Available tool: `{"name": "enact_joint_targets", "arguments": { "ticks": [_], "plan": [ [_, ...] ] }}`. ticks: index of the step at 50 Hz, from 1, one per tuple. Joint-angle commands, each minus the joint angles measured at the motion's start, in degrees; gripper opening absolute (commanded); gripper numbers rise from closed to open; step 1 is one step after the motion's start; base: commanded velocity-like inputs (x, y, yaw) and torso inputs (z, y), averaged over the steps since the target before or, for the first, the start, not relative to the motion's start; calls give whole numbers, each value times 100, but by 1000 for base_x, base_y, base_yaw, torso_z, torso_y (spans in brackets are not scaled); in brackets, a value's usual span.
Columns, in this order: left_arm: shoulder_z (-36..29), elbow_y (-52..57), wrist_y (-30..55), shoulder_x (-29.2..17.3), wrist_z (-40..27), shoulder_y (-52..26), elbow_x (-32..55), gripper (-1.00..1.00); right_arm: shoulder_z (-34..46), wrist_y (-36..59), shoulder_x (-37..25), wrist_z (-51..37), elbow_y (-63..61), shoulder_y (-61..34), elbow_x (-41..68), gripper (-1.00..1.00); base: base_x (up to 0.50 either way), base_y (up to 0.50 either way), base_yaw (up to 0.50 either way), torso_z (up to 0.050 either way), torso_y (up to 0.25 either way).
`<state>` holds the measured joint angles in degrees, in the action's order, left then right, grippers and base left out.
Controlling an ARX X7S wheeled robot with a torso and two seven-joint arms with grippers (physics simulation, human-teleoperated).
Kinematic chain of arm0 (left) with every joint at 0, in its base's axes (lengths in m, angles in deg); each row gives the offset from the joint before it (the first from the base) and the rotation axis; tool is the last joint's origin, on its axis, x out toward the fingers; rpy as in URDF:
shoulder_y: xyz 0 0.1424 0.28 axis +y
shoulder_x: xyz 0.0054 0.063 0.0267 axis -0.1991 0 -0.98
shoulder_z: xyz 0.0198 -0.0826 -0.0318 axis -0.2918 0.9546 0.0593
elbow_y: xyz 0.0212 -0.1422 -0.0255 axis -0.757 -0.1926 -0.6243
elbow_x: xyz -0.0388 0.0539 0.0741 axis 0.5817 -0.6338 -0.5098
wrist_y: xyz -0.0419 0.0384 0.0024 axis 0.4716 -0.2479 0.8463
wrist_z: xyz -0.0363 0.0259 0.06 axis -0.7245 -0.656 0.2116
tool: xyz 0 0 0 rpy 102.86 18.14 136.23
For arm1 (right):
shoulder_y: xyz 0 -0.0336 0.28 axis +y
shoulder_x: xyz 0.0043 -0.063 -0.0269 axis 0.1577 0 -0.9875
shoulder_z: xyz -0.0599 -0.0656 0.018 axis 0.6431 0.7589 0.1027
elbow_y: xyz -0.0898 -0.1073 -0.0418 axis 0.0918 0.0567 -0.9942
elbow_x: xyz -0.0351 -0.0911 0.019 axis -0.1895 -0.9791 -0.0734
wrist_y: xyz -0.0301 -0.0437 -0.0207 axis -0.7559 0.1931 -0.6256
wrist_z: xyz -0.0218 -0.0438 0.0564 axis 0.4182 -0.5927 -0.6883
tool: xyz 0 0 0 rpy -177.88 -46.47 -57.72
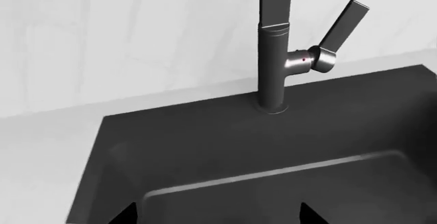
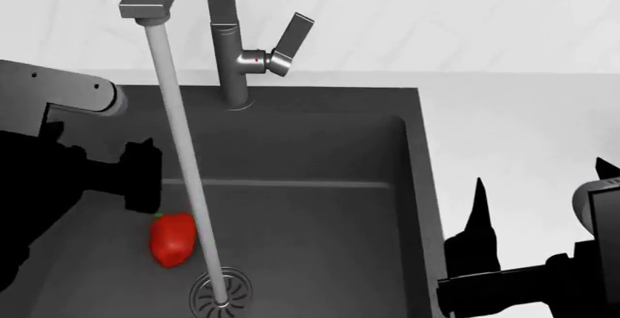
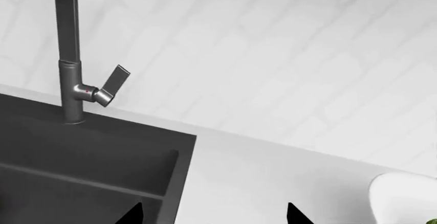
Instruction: Pick the eggplants and mangos from the sink and place them in one bowl. Place the bell pepper in the other bowl. Then turn off the sink faucet.
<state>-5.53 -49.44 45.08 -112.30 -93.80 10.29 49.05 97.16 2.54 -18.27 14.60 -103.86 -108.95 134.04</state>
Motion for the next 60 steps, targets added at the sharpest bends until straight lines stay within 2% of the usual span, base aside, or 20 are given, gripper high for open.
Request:
{"name": "enact_joint_targets", "arguments": {
  "ticks": [1, 8, 16, 21, 31, 43, 60],
  "plan": [
    [-386, -1140, 377, 885, 596, -260, -114, 100, -91, -73, -15, 36, -28, 160, -87, 100, 0, 0, 0, 0, 0],
    [-466, -1983, 223, 1189, 726, -170, -297, 100, -49, -16, 24, 69, -3, 81, -85, 100, 0, 0, 0, 0, 0],
    [-561, -2214, 278, 1392, 811, -37, -261, 100, 56, 157, 103, 97, 53, -173, -43, 100, 0, 0, 0, 0, 0],
    [-658, -2693, 80, 1638, 1049, 36, -478, 100, 228, 240, 336, 201, 166, -327, -205, 100, 0, 0, 0, 0, 0],
    [-843, -3583, -239, 1991, 1279, 13, -943, 100, 159, 253, 249, 197, 139, -374, -101, 100, 0, 0, 0, 0, 0],
    [-914, -4041, -481, 2202, 1491, -16, -1178, 100, 166, 514, 157, 29, 92, -743, 291, 100, 0, 0, 0, 0, 0],
    [-874, -4220, -548, 2325, 1567, 3, -1163, 100, 268, 564, 284, 122, 164, -786, 167, 100, 0, 0, 0, 23, -114]
  ]
}}
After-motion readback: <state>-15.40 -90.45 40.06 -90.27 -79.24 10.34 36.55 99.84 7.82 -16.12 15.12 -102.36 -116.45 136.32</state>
